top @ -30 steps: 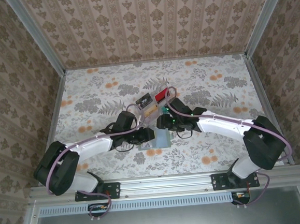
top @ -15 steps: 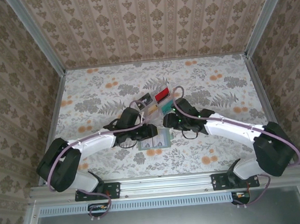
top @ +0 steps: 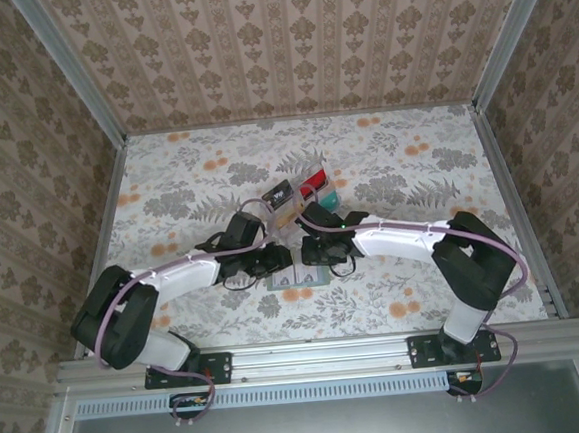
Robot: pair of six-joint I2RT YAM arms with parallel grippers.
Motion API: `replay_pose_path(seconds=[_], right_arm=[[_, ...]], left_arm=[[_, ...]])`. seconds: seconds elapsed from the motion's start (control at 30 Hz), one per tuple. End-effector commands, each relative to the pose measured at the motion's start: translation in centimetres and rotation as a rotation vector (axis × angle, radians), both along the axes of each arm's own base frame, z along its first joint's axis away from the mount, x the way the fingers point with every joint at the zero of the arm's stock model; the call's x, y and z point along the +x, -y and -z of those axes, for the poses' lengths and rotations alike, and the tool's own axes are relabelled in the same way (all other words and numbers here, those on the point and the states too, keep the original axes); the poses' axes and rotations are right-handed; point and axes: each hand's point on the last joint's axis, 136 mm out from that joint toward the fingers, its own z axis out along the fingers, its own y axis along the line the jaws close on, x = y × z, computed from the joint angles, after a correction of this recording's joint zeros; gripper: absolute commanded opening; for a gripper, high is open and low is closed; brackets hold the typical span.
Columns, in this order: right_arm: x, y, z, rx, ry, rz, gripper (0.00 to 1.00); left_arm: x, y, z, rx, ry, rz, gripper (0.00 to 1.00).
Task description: Take the credit cards out of the card holder
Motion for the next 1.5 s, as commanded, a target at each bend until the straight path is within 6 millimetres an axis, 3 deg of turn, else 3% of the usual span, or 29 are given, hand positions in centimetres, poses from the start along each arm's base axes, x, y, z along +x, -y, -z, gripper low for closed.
replay_pose_path(seconds=[0.0,0.53,0.77,1.07,1.47], right_arm=[[-0.8,0.3,0.9,-0.046,-0.058,-0.016,0.28],[-1.6,-0.1,2.8,-0.030,-0.128,-0.032,0.24],[-1.8,-0.2,3.3,-0.002,-0.155,-0.034,0.24],[-1.8,-0.2,3.7,-0.019,-0.174,-0.039,0.24],[-1.7,1.0,4.0,-0.084,-0.173,-0.017,0.24]], left_arm=[[-0.3,0.2,0.5,0.009,-0.046,-0.006,0.26],[-0.6,1.5,1.5,-0.033,-0.066,0.017,0.23],[-0.8,0.1,3.1,0.043,-0.094,-0.024,0.23],[-0.6,2.4,1.4,-0.096,-0.071,0.043,0.21],[-0.4,1.7,1.0,-0.099,-0.049,0.046,0.08]])
